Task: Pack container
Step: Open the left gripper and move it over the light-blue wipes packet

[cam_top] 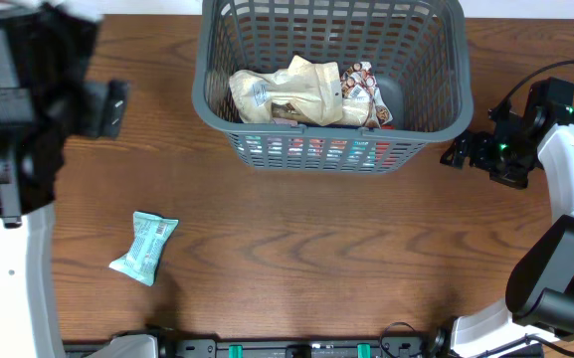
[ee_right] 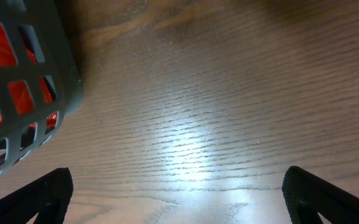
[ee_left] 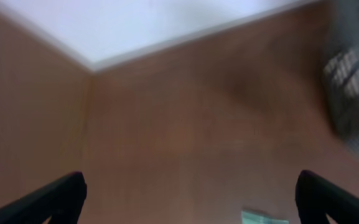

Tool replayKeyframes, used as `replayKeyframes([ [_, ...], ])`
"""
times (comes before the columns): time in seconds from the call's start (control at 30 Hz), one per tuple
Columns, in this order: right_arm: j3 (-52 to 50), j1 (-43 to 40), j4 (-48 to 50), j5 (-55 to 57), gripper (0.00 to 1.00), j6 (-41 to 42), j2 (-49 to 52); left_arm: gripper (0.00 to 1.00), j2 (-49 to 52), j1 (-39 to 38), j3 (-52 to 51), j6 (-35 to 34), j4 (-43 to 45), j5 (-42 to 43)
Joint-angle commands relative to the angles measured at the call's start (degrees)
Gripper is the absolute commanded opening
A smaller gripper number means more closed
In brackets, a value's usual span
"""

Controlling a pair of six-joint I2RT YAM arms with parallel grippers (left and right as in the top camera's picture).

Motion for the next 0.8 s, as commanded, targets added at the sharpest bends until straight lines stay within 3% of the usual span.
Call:
replayKeyframes([
  [0.0,-0.22,0.76,0.11,-0.46,0.99,-0.87,-0.92,0.99,1.07,5.38,-1.27,-3.28,-6.1,4.59],
  [0.17,-0.22,0.76,0.15,-0.46,0.99,-0.87,-0.92,0.99,1.25,9.53,-10.91,1.68,-9.73,8.92],
  [0.37,-0.22,0.76,1.03,-0.48,0.99,-0.85,-0.92,0.99,1.29,10.08,-30.08,2.25,-0.15,8.83],
  [0.57,-0.22,0.76,1.18,-0.48,0.99,-0.83,-0.92,0.98,1.29,9.94,-46.34,-1.42,8.37,8.85],
  [0.77,-0.22,0.76,1.31,-0.48,0.99,-0.81,-0.92,0.99,1.29,7.56,-54.27,-1.42,13.11,8.85],
])
